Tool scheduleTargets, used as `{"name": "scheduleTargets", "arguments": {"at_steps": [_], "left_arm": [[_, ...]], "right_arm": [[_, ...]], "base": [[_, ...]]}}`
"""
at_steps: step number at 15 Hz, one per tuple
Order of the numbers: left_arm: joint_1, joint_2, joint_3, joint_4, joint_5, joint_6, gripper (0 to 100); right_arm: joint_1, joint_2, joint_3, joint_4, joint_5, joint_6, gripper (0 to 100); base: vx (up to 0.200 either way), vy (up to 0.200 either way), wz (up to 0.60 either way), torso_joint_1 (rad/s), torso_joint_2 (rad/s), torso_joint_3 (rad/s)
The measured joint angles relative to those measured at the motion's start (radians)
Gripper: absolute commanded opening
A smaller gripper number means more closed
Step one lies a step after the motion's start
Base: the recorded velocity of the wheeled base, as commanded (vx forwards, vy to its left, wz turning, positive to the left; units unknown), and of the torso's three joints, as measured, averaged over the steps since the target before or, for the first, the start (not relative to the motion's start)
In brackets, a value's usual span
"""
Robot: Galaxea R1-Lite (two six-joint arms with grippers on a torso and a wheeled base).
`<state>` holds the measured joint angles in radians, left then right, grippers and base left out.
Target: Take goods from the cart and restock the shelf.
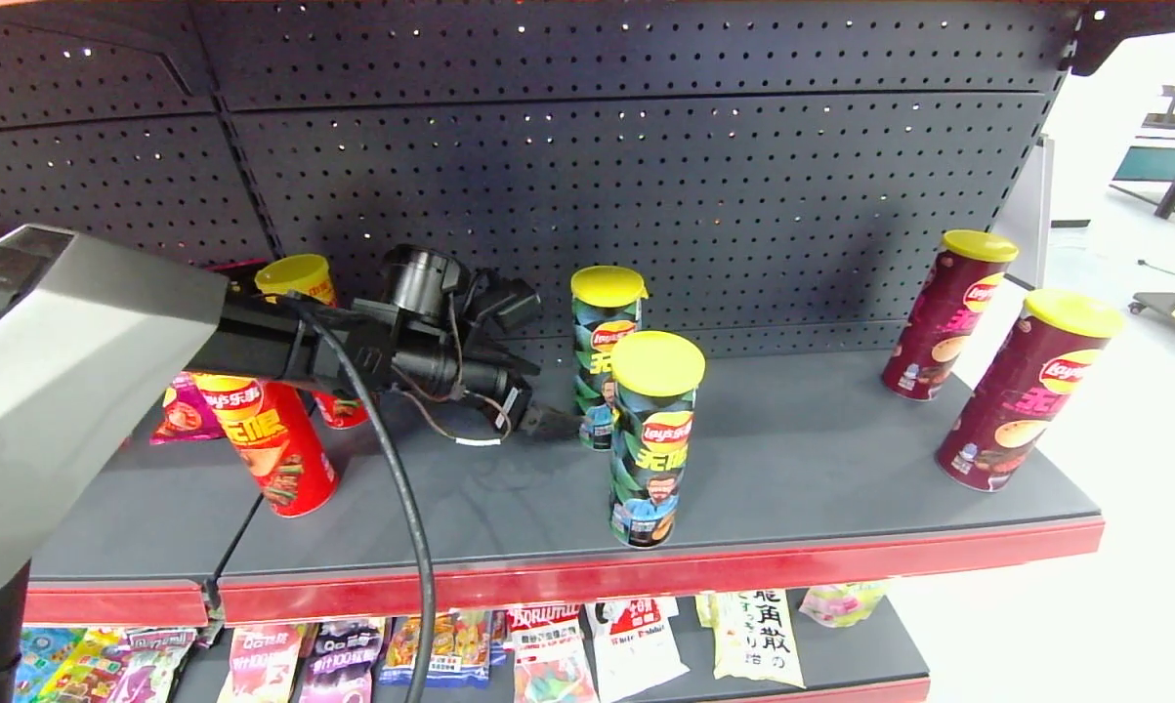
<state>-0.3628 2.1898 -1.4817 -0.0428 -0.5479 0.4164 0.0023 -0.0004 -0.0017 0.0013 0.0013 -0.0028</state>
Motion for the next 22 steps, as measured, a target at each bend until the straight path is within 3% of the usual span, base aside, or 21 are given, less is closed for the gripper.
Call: {"name": "scheduleTargets", "arguments": {"at_steps": [11, 22], "left_arm": [[-0.004, 0.081, -0.054, -0.014, 0.223, 0.007, 100], [-0.023, 0.146, -0.112, -0.035, 0.236, 0.007, 100]], "right_arm": [[0.000, 0.000, 0.000, 0.000, 0.000, 0.000, 100], [0.000, 0.000, 0.000, 0.000, 0.000, 0.000, 100]], "base": [[0.000, 0.000, 0.00, 0.000, 0.00, 0.000], [0.000, 0.000, 0.00, 0.000, 0.00, 0.000]]}}
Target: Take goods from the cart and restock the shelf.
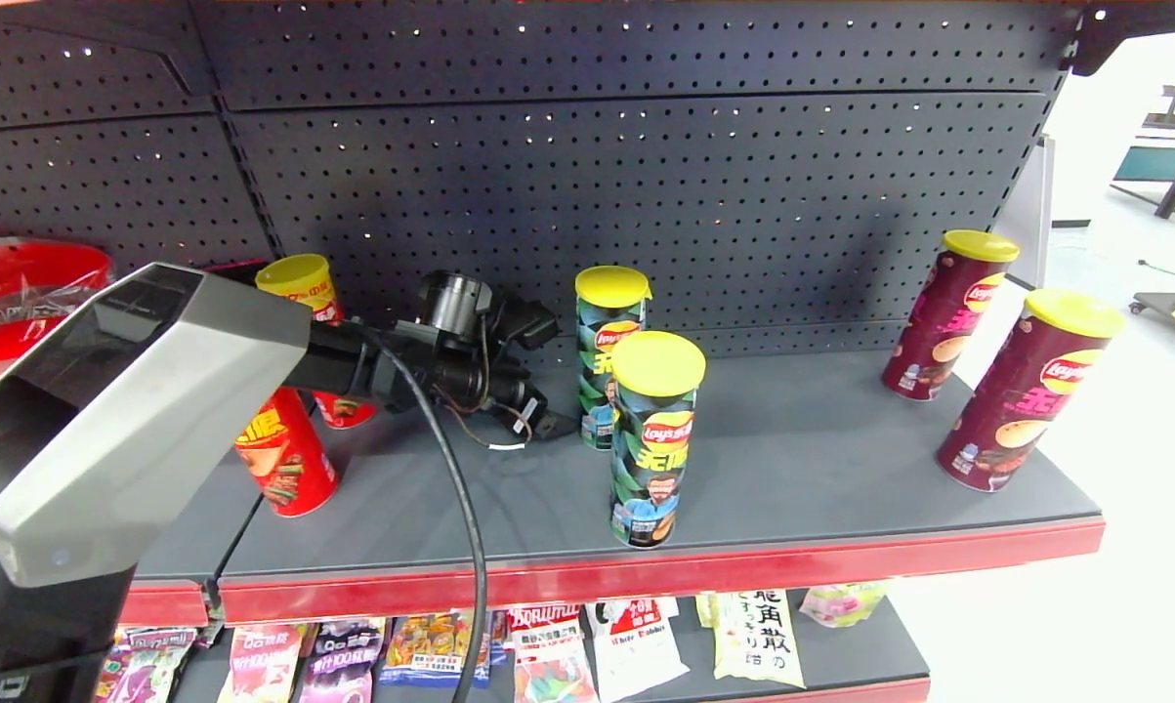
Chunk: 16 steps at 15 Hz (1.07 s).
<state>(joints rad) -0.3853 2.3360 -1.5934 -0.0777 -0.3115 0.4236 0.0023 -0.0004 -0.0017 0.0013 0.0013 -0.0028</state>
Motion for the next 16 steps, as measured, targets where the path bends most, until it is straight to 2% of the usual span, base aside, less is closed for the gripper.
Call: {"name": "scheduleTargets", "arguments": {"at_steps": [16], "left_arm": [[-0.007, 0.048, -0.076, 0.000, 0.000, 0.000, 100]], "right_arm": [[0.000, 0.000, 0.000, 0.000, 0.000, 0.000, 100]], "base": [[0.000, 0.000, 0.00, 0.000, 0.00, 0.000]]}}
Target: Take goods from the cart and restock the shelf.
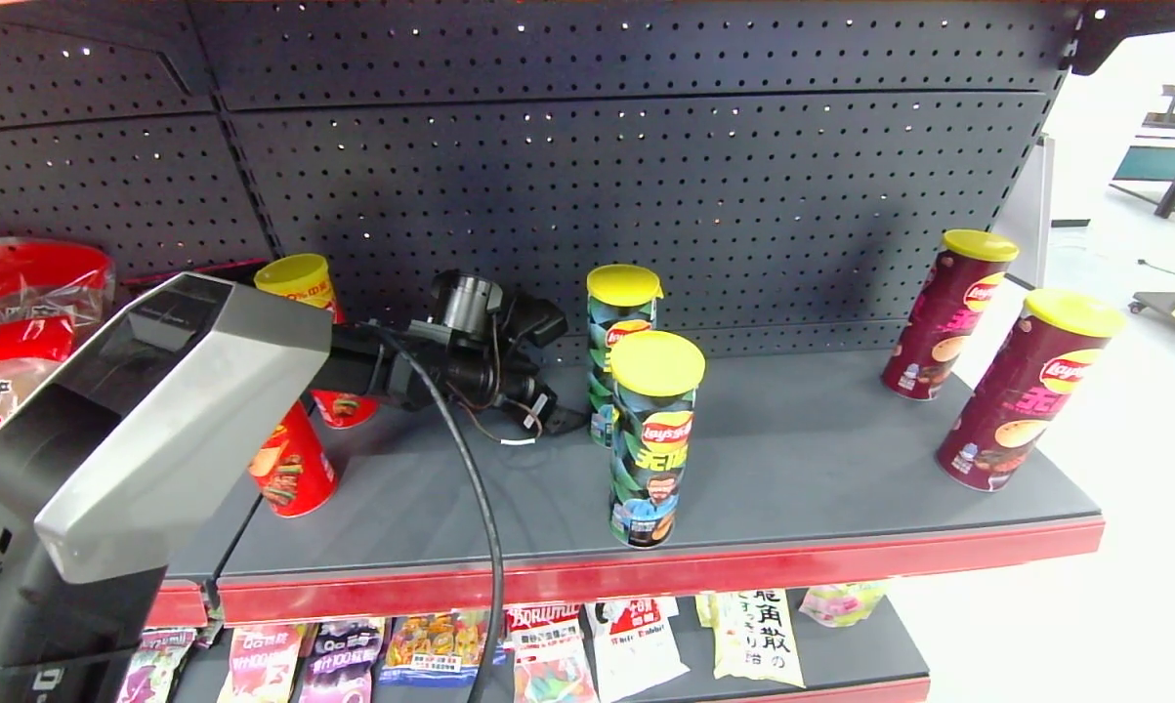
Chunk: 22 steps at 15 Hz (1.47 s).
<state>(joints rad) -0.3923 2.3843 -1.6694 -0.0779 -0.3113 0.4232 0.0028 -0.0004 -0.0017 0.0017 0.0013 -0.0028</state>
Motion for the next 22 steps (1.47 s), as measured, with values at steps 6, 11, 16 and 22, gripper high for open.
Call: {"name": "scheduleTargets", "arguments": {"at_steps": [6, 11, 16, 22], "left_arm": [[-0.001, 0.015, -0.027, 0.001, 0.000, 0.000, 100], [0.000, -0.047, 0.055, 0.020, 0.000, 0.000, 100], [0.009, -0.213, 0.254, 0.042, -0.001, -0.006, 100], [0.029, -0.549, 0.535, 0.124, -0.004, -0.061, 100]], "right_arm": [[0.000, 0.000, 0.000, 0.000, 0.000, 0.000, 100], [0.000, 0.000, 0.000, 0.000, 0.000, 0.000, 100], [0.000, 0.000, 0.000, 0.000, 0.000, 0.000, 100], [0.000, 0.000, 0.000, 0.000, 0.000, 0.000, 100]], "base": [[0.000, 0.000, 0.00, 0.000, 0.00, 0.000], [0.000, 0.000, 0.00, 0.000, 0.00, 0.000], [0.000, 0.000, 0.00, 0.000, 0.00, 0.000], [0.000, 0.000, 0.00, 0.000, 0.00, 0.000]]}}
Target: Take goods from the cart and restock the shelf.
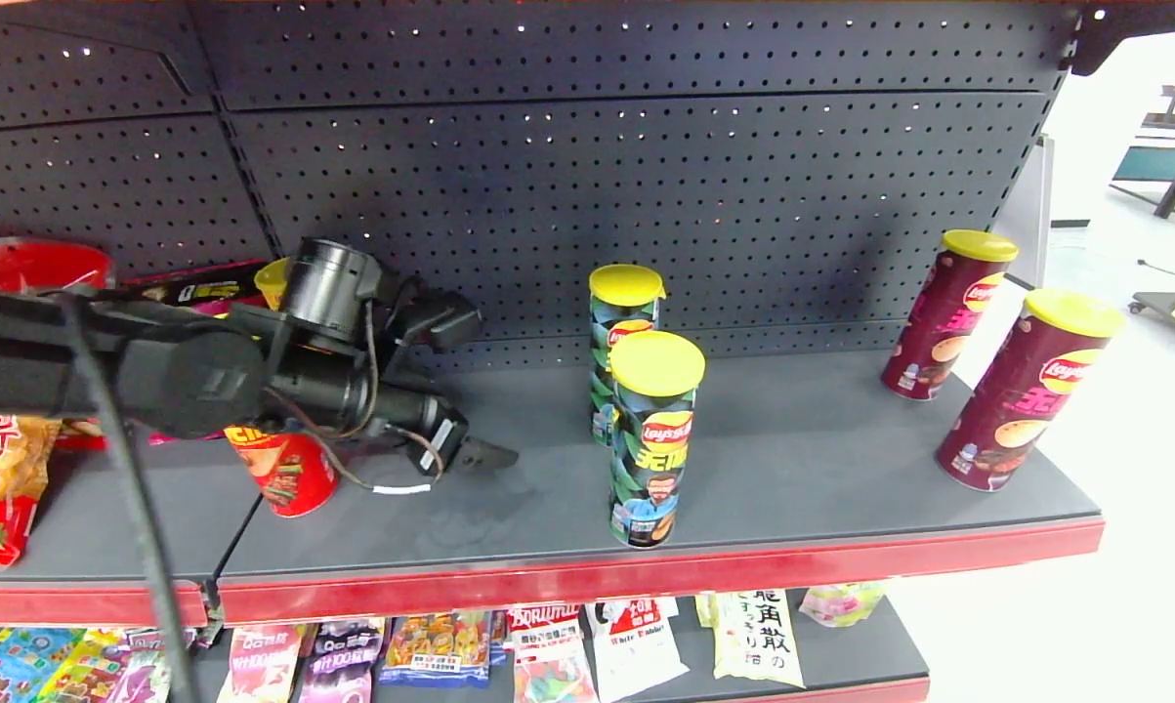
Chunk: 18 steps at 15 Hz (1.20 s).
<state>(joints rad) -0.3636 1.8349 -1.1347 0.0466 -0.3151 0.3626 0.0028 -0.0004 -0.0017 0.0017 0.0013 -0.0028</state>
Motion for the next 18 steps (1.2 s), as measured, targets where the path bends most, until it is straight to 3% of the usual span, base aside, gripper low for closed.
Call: {"name": "scheduleTargets", "arguments": {"at_steps": [6, 8, 10, 11, 15, 18], "left_arm": [[0.055, -0.598, 0.372, 0.036, -0.006, -0.054, 100], [0.095, -0.819, 0.483, 0.039, 0.001, -0.122, 100], [0.132, -1.028, 0.577, 0.043, 0.087, -0.222, 100], [0.151, -1.122, 0.631, 0.043, 0.181, -0.266, 100], [0.205, -1.455, 0.836, 0.056, 0.358, -0.327, 100], [0.348, -1.650, 0.981, 0.108, 0.474, -0.363, 100]], "right_arm": [[0.000, 0.000, 0.000, 0.000, 0.000, 0.000, 100], [0.000, 0.000, 0.000, 0.000, 0.000, 0.000, 100], [0.000, 0.000, 0.000, 0.000, 0.000, 0.000, 100], [0.000, 0.000, 0.000, 0.000, 0.000, 0.000, 100], [0.000, 0.000, 0.000, 0.000, 0.000, 0.000, 100], [0.000, 0.000, 0.000, 0.000, 0.000, 0.000, 100]], "base": [[0.000, 0.000, 0.00, 0.000, 0.00, 0.000], [0.000, 0.000, 0.00, 0.000, 0.00, 0.000], [0.000, 0.000, 0.00, 0.000, 0.00, 0.000], [0.000, 0.000, 0.00, 0.000, 0.00, 0.000], [0.000, 0.000, 0.00, 0.000, 0.00, 0.000], [0.000, 0.000, 0.00, 0.000, 0.00, 0.000]]}}
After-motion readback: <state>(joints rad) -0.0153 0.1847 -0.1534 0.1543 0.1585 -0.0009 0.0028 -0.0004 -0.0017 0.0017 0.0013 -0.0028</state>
